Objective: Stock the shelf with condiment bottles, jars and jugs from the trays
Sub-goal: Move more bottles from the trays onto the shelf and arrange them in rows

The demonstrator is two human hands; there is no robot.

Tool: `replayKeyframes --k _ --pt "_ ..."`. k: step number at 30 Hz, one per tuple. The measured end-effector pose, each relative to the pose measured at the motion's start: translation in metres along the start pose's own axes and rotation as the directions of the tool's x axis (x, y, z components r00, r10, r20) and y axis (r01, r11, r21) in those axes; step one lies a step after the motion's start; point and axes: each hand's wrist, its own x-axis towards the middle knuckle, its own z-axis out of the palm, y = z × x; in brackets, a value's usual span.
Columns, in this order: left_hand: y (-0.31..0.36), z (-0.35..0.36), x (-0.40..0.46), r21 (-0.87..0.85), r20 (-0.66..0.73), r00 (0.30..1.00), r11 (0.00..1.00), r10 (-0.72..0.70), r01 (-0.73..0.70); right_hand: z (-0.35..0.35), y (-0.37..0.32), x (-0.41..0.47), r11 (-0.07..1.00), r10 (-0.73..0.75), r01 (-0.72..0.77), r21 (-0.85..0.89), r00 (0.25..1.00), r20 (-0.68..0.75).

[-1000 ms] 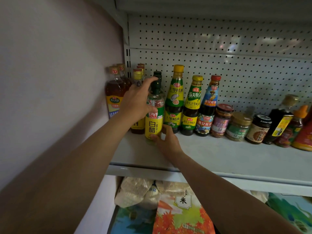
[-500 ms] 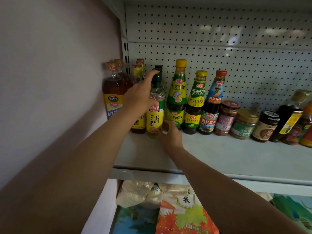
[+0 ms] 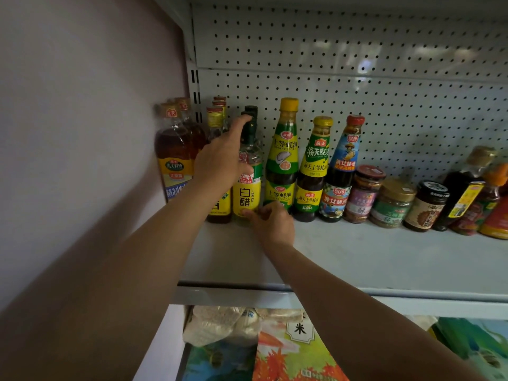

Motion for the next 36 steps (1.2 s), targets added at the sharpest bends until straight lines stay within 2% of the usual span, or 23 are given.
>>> replayKeyframes --k 8,14,19,22,24,28,32,36 --pt "-0.003 0.003 0.001 0.046 -0.017 1.0 0.999 0.026 -0.026 -0.004 -0.003 -0.005 1.0 0.01 -0.01 0.012 1.0 0.002" --pt "0.004 0.001 -0.006 0.119 -0.036 0.999 0.993 0.012 -0.008 -0.031 -0.01 -0.017 0.996 -0.002 -0.009 0.093 0.994 0.111" --pt "0.015 -0.014 -0.047 -0.032 -0.149 0.988 0.999 -0.045 0.04 -0.083 -0.015 -0.03 0.996 -0.08 0.085 -0.023 0.985 0.153" --pt "0.018 -0.028 -0.074 -0.129 -0.092 0.979 0.977 -0.18 0.167 -0.118 -0.023 -0.042 0.982 -0.156 0.174 -0.068 0.965 0.209" --pt "0.019 -0.036 -0.097 -0.125 -0.024 0.969 0.963 -0.245 0.24 -0.135 -0.025 -0.052 0.961 -0.216 0.25 -0.117 0.945 0.245" --pt "0.029 -0.04 -0.153 -0.054 0.067 0.953 0.953 -0.295 0.299 -0.155 -0.02 -0.076 0.889 -0.265 0.371 -0.266 0.894 0.362" --pt "0.044 -0.037 -0.21 0.068 0.13 0.921 0.93 -0.368 0.362 -0.173 -0.005 -0.111 0.861 -0.268 0.434 -0.264 0.83 0.489" --pt "0.059 -0.026 -0.267 0.147 0.106 0.912 0.914 -0.396 0.379 -0.186 0.023 -0.146 0.832 -0.277 0.491 -0.26 0.772 0.573"
